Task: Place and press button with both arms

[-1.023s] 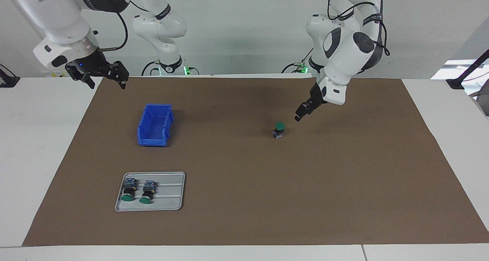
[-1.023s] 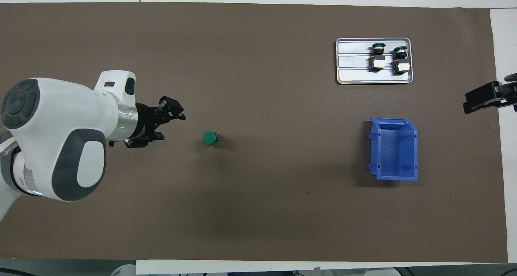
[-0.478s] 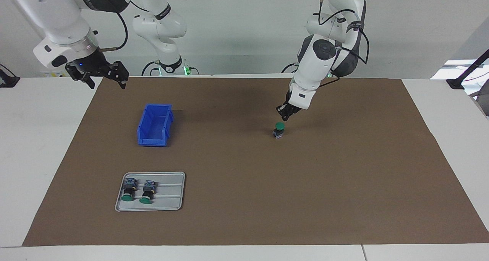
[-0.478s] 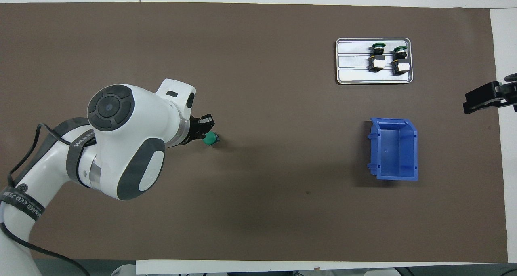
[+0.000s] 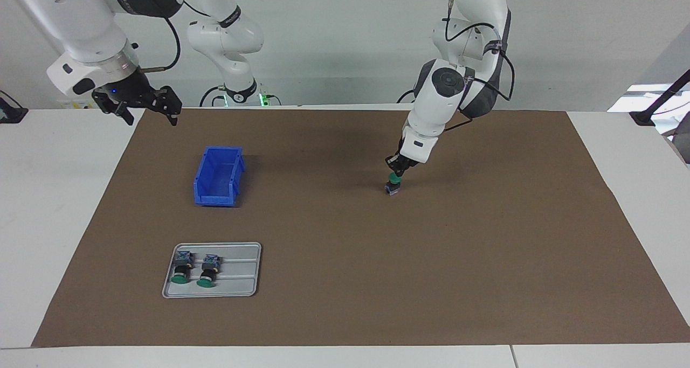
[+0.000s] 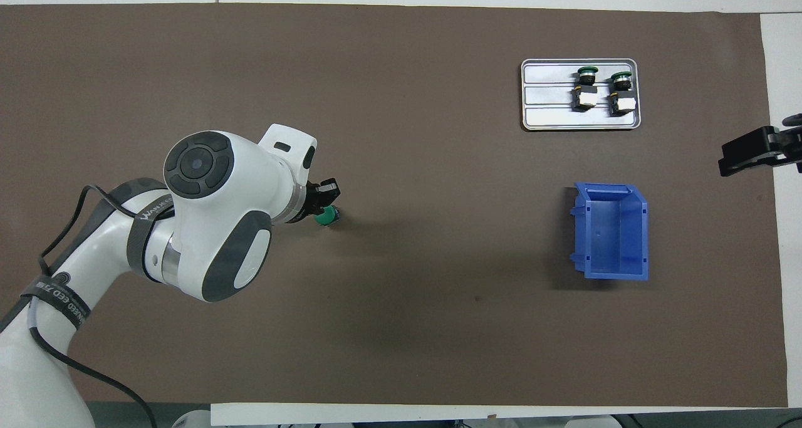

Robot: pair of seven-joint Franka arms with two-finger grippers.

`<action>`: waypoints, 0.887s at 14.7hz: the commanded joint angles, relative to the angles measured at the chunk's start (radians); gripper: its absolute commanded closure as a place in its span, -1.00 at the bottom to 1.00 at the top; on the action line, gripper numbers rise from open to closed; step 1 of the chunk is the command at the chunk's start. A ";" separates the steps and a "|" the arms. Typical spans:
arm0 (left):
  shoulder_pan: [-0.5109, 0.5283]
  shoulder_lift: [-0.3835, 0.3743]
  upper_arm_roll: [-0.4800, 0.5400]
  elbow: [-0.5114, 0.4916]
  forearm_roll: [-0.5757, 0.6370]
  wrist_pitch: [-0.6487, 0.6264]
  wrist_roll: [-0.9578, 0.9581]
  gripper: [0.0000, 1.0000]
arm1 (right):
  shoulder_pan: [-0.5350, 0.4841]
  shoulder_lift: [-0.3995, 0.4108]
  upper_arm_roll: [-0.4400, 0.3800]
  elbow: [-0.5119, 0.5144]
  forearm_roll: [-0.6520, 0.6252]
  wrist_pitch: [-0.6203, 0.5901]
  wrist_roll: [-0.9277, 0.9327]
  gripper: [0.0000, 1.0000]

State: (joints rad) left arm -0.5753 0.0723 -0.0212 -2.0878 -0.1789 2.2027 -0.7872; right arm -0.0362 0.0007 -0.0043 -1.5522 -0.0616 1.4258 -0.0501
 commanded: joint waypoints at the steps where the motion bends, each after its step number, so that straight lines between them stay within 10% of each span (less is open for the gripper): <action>1: -0.012 0.009 0.007 -0.009 0.019 0.026 0.006 1.00 | -0.008 -0.019 0.006 -0.022 0.003 -0.001 -0.013 -0.97; 13: -0.024 0.017 0.004 -0.078 0.018 0.092 -0.006 1.00 | -0.008 -0.019 0.006 -0.022 0.003 -0.001 -0.013 -0.97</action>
State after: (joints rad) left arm -0.5825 0.0910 -0.0222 -2.1301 -0.1783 2.2633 -0.7851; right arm -0.0362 0.0006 -0.0042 -1.5522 -0.0616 1.4258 -0.0501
